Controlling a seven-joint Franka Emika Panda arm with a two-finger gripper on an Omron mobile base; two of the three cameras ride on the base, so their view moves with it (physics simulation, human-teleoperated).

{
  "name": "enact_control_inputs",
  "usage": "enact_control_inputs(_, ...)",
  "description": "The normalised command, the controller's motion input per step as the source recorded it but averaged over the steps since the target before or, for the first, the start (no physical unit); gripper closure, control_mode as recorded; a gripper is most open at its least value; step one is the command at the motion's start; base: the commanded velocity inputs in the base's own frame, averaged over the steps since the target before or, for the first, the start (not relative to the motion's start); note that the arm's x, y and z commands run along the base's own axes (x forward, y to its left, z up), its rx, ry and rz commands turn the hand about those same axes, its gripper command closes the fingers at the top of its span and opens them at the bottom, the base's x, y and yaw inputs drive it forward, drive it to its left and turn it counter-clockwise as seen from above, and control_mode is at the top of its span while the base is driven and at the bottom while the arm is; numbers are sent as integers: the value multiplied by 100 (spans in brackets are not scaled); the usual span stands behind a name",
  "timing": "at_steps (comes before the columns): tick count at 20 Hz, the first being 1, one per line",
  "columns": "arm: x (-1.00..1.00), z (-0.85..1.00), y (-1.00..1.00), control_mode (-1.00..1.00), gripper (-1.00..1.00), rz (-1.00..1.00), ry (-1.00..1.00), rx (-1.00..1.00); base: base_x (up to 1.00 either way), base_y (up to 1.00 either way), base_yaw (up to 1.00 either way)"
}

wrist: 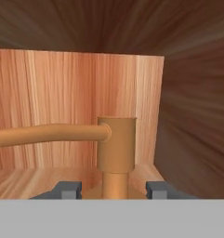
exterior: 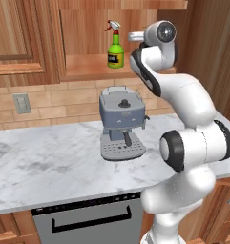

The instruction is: Locate and retrieve the spray and soap dispenser from the cabinet. Place them next to the sink.

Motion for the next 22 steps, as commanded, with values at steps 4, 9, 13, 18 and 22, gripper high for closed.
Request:
enact_control_inputs(4, -40, 4, 8, -100, 100, -10, -5, 4, 0, 0, 0)
enact_control_inputs(9, -46, 14, 12, -100, 100, -8, -5, 2, 0, 0, 0)
enact_control_inputs(13, -54, 17, 9, -100, 100, -7, -5, 1, 0, 0, 0)
enact_control_inputs(18, -64, 7, 1, -100, 100, -8, -1, 0, 0, 0, 0)
enact_control_inputs(22, -75, 0, 0, -100, 100, -6, -4, 0, 0, 0, 0)
